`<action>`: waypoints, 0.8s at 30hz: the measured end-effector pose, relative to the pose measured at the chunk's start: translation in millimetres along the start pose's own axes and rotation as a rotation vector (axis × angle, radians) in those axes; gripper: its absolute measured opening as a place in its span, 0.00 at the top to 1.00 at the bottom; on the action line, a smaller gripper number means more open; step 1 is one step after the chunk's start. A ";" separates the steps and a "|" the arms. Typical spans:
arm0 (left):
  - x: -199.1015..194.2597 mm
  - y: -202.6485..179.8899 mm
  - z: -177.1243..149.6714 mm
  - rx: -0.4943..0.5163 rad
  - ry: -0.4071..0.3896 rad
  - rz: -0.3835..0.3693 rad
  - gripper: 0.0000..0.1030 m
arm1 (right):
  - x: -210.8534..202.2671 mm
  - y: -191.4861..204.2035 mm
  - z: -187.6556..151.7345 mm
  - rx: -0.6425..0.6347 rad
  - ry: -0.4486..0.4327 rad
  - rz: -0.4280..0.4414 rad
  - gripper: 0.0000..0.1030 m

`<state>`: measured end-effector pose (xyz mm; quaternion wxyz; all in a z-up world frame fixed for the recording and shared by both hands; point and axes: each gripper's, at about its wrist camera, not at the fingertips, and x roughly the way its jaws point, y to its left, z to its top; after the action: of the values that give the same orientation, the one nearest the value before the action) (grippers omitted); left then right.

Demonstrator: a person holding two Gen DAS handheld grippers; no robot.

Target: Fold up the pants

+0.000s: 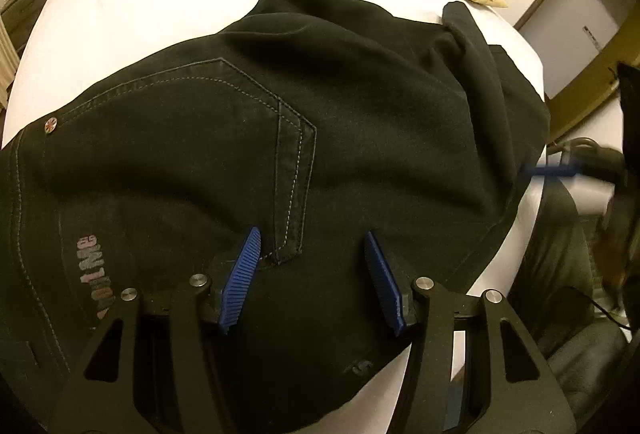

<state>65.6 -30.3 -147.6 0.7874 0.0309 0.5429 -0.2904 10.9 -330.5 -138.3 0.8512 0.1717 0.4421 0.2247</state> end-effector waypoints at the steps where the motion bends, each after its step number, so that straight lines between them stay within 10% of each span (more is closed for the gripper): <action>1: 0.8 -1.3 0.5 0.006 0.006 0.006 0.50 | -16.9 -29.7 9.1 0.117 -0.062 0.013 0.54; 8: 3.7 8.8 -0.2 -0.044 0.017 -0.012 0.49 | -87.3 -217.1 39.5 0.676 -0.435 0.169 0.53; 16: 7.6 9.4 6.0 -0.058 0.028 -0.005 0.49 | -25.0 -272.9 50.4 0.907 -0.249 0.123 0.64; 24: 2.4 10.7 0.3 -0.059 0.015 -0.002 0.49 | -56.5 -237.1 81.0 0.807 -0.309 0.047 0.91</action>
<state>71.7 -22.6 -152.5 0.7836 0.0093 0.5571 -0.2750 104.1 -567.5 -172.0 0.7666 0.5325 0.3580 0.0249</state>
